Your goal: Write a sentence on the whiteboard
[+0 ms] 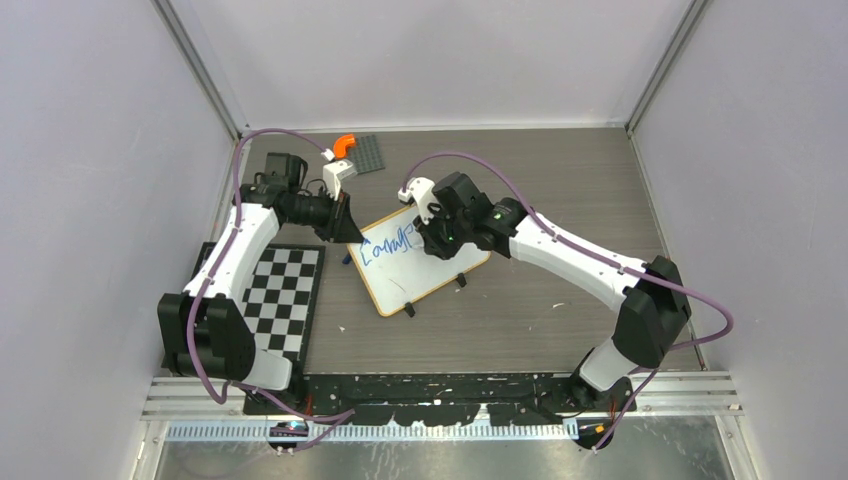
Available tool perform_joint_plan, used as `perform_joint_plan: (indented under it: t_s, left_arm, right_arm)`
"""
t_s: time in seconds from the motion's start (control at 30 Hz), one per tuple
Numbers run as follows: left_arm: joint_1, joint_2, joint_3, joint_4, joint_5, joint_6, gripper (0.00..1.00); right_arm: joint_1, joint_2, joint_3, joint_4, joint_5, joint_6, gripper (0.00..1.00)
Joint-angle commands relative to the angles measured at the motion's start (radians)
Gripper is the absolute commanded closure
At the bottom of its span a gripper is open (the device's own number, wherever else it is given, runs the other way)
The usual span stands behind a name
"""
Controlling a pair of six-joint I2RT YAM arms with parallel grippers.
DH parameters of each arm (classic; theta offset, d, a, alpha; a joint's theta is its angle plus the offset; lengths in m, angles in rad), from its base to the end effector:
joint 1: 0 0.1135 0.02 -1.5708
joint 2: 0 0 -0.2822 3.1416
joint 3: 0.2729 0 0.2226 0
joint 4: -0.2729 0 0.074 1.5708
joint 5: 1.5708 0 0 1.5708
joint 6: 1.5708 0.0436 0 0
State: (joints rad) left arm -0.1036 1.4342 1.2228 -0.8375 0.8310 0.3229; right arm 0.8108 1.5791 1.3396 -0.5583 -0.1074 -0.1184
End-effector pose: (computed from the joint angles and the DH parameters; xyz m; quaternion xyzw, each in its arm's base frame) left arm 0.2506 -0.0584 0.3171 0.2889 0.8419 -0.3618 0.2773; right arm 0.2217 0.2401 0.3191 -0.4325 0.8178 0.1745 0.3372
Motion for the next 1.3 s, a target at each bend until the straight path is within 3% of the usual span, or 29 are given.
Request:
perform_joint_plan:
  t_s: [0.0, 0.5, 0.8, 0.87, 1.1, 1.27]
  left_arm:
    - [-0.005, -0.022, 0.026, -0.031, -0.005, 0.017, 1.00]
    - [-0.008, -0.023, 0.036, -0.048, 0.010, 0.022, 0.99]
    - [-0.023, 0.005, 0.118, -0.164, 0.053, 0.063, 0.64]
    - [-0.030, 0.008, 0.120, -0.169, 0.053, 0.068, 0.61]
    - [-0.057, 0.046, 0.131, -0.170, 0.048, 0.068, 0.56]
    - [-0.064, 0.058, 0.131, -0.157, 0.046, 0.062, 0.60]
  right_arm:
    - [-0.010, -0.041, 0.010, 0.042, 0.055, -0.025, 1.00]
    - [-0.043, -0.065, 0.093, -0.023, -0.004, -0.035, 1.00]
    - [-0.079, -0.110, 0.092, -0.060, -0.127, -0.008, 1.00]
    - [-0.099, -0.118, 0.087, -0.059, -0.161, 0.003, 1.00]
    - [-0.193, -0.125, 0.057, -0.028, -0.275, 0.040, 1.00]
    - [-0.198, -0.128, 0.038, 0.003, -0.258, 0.037, 1.00]
